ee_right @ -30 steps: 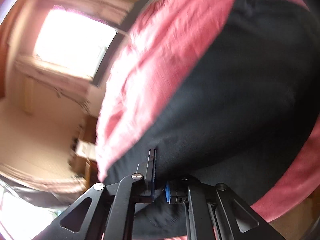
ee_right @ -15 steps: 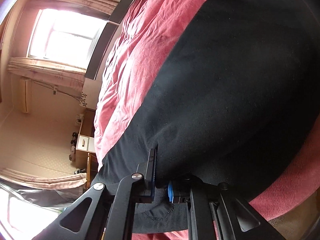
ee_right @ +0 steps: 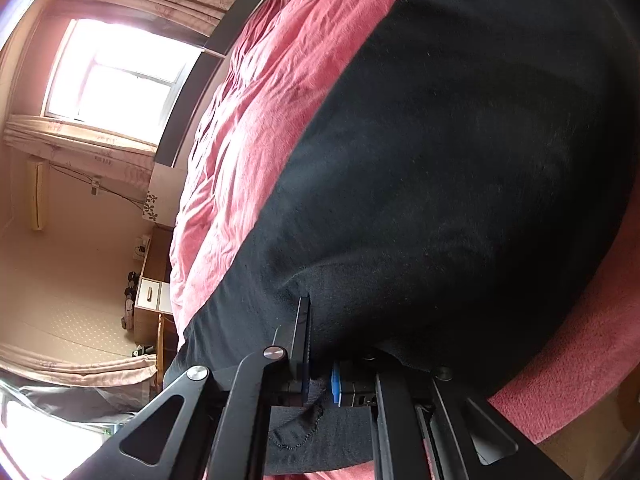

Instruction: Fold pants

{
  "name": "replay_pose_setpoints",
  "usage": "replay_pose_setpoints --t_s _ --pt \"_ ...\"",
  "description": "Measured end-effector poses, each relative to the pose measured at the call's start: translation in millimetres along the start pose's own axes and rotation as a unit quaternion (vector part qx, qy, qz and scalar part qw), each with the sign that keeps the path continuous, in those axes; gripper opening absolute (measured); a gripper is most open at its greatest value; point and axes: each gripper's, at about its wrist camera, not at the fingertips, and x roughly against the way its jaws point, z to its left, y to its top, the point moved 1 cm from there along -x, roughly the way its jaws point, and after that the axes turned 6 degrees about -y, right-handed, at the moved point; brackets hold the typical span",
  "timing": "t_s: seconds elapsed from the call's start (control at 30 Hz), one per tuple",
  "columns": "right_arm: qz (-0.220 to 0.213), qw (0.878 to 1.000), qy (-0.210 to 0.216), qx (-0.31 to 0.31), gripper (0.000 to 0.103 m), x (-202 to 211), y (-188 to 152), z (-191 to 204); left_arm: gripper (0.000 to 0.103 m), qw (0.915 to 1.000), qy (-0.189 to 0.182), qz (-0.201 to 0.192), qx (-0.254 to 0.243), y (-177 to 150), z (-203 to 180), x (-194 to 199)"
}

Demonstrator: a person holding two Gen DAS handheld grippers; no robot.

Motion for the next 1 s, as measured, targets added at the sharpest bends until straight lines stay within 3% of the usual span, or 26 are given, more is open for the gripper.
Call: replay_pose_setpoints --t_s 0.07,0.1,0.13,0.17,0.27,0.37,0.47,0.57,0.63,0.7,0.8,0.9,1.0 --pt "0.002 1.0 0.0 -0.004 0.008 -1.8 -0.8 -2.1 0.058 0.9979 -0.015 0.062 0.013 7.5 3.3 -21.1" --pt "0.002 1.0 0.001 -0.005 0.008 -1.9 -1.1 -2.7 0.04 0.9934 -0.038 0.106 0.021 6.9 3.1 -34.7" --pt "0.002 1.0 0.0 -0.005 0.008 -1.3 -1.2 -3.4 0.013 0.9907 -0.044 0.127 0.022 5.7 0.5 -39.8" --pt "0.001 1.0 0.0 -0.004 0.008 -0.5 -1.2 -3.8 0.008 0.9897 -0.042 0.136 0.009 1.1 -3.4 -40.7" --pt "-0.002 1.0 -0.004 0.0 0.008 1.8 -1.5 -1.7 0.006 0.9911 -0.061 0.116 -0.027 5.0 -21.7 -26.6" --pt "-0.023 1.0 0.014 -0.001 0.007 11.3 0.6 4.2 0.005 0.9829 -0.153 0.1 -0.025 26.8 -40.8 -5.8" --pt "-0.047 0.997 0.068 -0.01 0.007 28.2 3.9 9.8 0.005 0.9617 -0.249 0.067 -0.092 42.2 -66.1 40.0" --pt "-0.036 0.997 0.062 -0.002 0.007 32.1 3.4 8.2 0.005 0.9497 -0.253 0.038 -0.181 32.7 -61.4 67.4" --pt "-0.005 0.999 0.038 -0.001 0.007 24.8 -2.5 0.2 0.005 0.9559 -0.209 0.052 -0.2 18.7 -32.9 57.4" --pt "0.027 1.0 0.005 -0.013 0.007 13.8 -10.6 -13.8 0.005 0.9673 -0.15 0.09 -0.183 -0.5 10.3 30.6" --pt "0.04 0.999 -0.001 -0.031 0.007 7.3 -13.6 -24.3 0.005 0.9766 -0.092 0.128 -0.147 -26.4 60.5 -5.4" --pt "0.04 0.999 -0.009 -0.008 0.01 9.2 -12.9 -18.1 0.009 0.9834 -0.128 0.096 -0.086 -36.5 77.1 -3.5" --pt "0.031 0.999 0.015 -0.017 0.014 11.7 -11.2 -14.9 0.037 0.9838 -0.155 0.079 -0.042 -29.7 71.4 -2.0"
